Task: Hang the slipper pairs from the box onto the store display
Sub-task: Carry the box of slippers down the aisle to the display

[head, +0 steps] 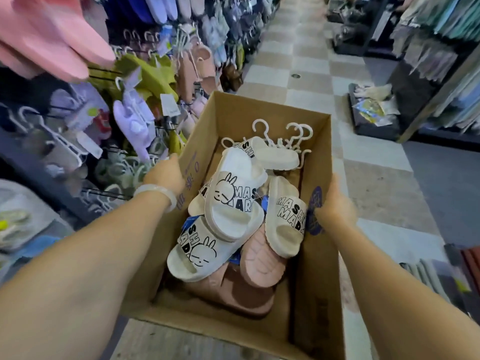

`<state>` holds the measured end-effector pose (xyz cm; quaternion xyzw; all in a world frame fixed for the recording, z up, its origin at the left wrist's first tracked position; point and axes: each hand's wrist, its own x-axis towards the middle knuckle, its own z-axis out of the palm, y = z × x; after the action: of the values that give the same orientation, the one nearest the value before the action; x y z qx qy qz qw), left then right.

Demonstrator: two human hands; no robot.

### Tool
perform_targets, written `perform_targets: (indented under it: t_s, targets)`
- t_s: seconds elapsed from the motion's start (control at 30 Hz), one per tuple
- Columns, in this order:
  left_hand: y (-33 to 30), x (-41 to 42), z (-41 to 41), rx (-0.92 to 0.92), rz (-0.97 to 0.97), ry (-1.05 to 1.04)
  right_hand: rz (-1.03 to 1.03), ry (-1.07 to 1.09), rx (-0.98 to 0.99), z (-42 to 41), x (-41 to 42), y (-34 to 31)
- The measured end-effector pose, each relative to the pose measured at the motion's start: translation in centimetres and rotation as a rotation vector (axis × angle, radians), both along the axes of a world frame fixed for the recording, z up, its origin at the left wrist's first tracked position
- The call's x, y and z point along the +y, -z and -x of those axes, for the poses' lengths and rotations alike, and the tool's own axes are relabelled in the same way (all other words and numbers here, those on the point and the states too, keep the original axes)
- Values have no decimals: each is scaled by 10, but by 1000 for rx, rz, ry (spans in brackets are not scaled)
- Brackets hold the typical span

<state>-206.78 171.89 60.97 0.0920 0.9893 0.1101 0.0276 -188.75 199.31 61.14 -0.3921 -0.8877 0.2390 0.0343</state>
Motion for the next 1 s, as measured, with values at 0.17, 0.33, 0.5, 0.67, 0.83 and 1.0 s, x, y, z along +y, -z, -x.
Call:
perform_targets:
  t_s: [0.17, 0.33, 0.5, 0.67, 0.83, 1.0]
  targets:
    - [10, 64, 87, -10, 9, -36, -32, -86, -87, 99, 72, 14]
    - [18, 118, 168, -49, 5, -108, 30, -114, -55, 198, 134, 13]
    - [26, 158, 240, -64, 16, -150, -6, -174, -105, 283, 179, 15]
    - [35, 195, 326, -49, 33, -157, 2, -187, -131, 370, 214, 30]
    - [51, 217, 387, -62, 29, -185, -10, -157, -115, 440, 236, 57]
    - [88, 228, 423, -83, 34, -228, 3, -149, -130, 485, 251, 101]
